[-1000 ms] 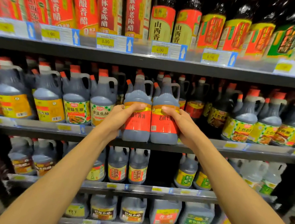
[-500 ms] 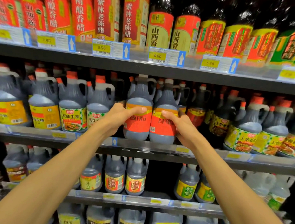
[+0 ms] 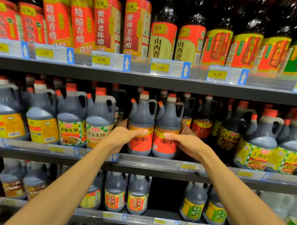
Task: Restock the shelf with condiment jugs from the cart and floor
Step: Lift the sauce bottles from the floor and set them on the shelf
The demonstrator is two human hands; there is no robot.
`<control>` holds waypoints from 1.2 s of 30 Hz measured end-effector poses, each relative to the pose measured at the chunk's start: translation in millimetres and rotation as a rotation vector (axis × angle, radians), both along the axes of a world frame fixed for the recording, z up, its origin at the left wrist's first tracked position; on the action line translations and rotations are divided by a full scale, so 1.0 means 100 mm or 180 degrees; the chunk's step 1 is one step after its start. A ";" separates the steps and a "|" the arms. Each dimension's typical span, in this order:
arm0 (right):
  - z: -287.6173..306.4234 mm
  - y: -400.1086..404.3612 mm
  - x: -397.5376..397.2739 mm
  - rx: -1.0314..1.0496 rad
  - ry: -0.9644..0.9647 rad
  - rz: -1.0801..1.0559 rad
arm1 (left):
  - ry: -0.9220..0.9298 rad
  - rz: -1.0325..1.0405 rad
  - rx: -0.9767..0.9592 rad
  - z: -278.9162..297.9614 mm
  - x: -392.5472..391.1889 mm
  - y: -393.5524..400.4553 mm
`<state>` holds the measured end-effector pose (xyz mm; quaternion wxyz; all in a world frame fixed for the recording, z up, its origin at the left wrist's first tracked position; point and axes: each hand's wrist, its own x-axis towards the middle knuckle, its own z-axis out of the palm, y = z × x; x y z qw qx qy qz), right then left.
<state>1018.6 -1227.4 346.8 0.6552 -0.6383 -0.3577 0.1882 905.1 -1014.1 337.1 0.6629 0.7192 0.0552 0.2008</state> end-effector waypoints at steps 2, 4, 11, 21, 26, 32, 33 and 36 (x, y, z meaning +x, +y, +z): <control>0.00 0.01 0.03 -0.0091 -0.0099 0.0120 | -0.0061 -0.0017 0.0040 0.00 0.03 0.04; 0.00 0.01 0.04 -0.0127 -0.0149 0.0142 | -0.0055 -0.0083 0.0113 0.01 0.06 0.07; 0.01 -0.02 0.04 -0.0293 -0.0264 0.0085 | 0.0146 -0.0267 0.0510 0.01 0.03 0.16; -0.02 -0.04 -0.36 -0.1253 -0.0992 -0.1577 | 0.0569 0.1354 0.2143 -0.06 -0.25 -0.11; -0.12 0.24 -0.54 -0.1342 -0.1024 -0.2264 | 0.0508 0.1831 0.2177 -0.09 -0.23 -0.27; -0.11 0.30 -0.51 -0.1217 -0.1041 -0.2443 | 0.0595 0.1741 0.2055 -0.09 -0.15 -0.23; -0.11 0.30 -0.49 -0.1220 -0.1010 -0.2440 | 0.0622 0.1720 0.2045 -0.09 -0.12 -0.22; -0.11 0.31 -0.40 -0.1252 -0.0924 -0.2352 | 0.0657 0.1607 0.1967 -0.10 -0.01 -0.12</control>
